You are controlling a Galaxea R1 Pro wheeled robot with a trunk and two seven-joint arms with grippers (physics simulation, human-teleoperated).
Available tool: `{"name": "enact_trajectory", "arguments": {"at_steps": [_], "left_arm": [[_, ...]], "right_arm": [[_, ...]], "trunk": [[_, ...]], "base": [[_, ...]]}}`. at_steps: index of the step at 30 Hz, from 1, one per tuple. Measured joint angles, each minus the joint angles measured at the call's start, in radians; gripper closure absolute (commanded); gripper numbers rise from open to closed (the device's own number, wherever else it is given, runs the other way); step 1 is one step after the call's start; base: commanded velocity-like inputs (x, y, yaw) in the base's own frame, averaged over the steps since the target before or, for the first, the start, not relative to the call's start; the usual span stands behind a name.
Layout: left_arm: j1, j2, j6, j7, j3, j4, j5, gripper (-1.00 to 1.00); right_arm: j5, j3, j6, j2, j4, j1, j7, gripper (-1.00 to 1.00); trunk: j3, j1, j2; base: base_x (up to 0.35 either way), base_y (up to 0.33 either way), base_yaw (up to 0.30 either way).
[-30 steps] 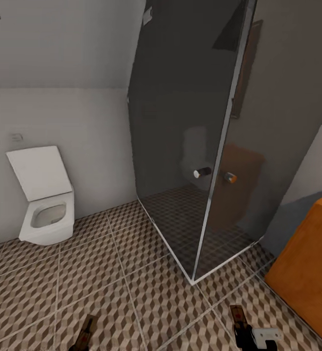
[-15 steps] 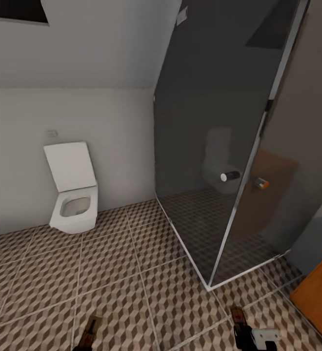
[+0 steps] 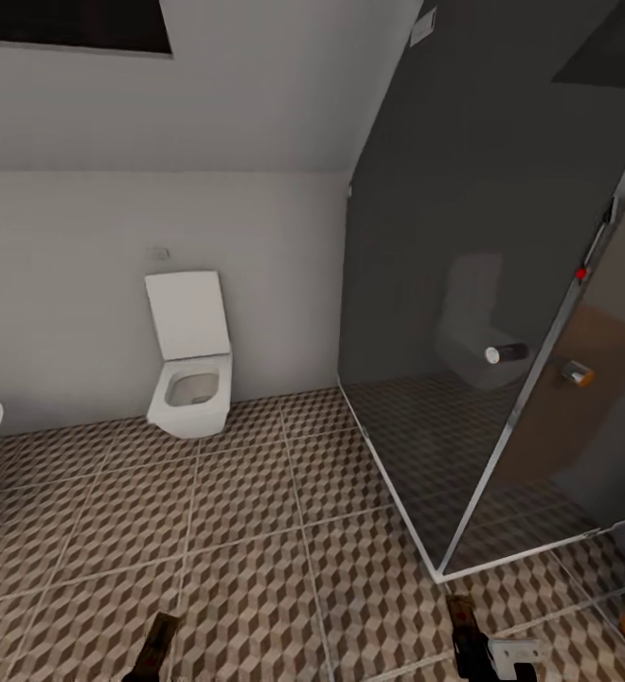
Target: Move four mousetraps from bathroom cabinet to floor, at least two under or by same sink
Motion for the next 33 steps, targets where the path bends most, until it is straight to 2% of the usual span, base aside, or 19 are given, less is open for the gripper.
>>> {"name": "enact_trajectory", "arguments": {"at_steps": [33], "left_arm": [[0.000, 0.001, 0.000, 0.000, 0.000, 0.001, 0.000, 1.00]], "right_arm": [[0.000, 0.001, 0.000, 0.002, 0.000, 0.000, 0.000, 1.00]], "trunk": [[0.000, 0.000, 0.000]], "base": [[0.000, 0.000, 0.288]]}}
